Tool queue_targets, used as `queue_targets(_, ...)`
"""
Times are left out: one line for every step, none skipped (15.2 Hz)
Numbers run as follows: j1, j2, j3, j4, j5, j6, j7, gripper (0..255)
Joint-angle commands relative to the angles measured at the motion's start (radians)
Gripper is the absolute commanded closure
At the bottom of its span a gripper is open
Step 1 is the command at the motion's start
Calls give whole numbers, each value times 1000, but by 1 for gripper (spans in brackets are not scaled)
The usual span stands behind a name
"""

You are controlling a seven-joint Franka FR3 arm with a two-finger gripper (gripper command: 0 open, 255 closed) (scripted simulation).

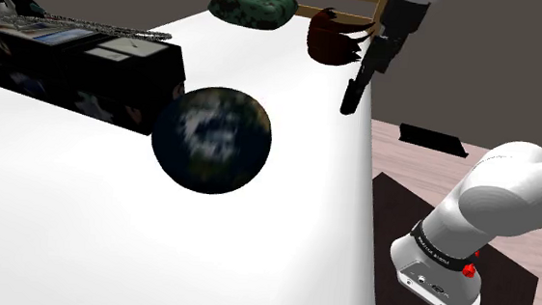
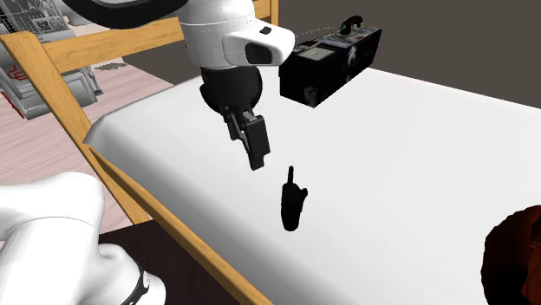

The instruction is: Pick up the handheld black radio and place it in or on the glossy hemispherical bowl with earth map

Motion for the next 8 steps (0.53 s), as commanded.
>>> queue_targets(0, 0, 0, 0, 0, 0, 0, 0)
queue_targets(-2, 75, -29, 50, 0, -26, -35, 0)
queue_targets(-2, 151, -57, 102, 2, -53, -70, 0)
queue_targets(-2, 226, -83, 156, 5, -83, -105, 0)
queue_targets(-1, 302, -108, 211, 9, -115, -139, 0)
queue_targets(-1, 378, -130, 267, 14, -149, -174, 0)
queue_targets(-1, 454, -151, 324, 21, -184, -208, 0)
queue_targets(-3, 530, -169, 383, 28, -222, -243, 0)
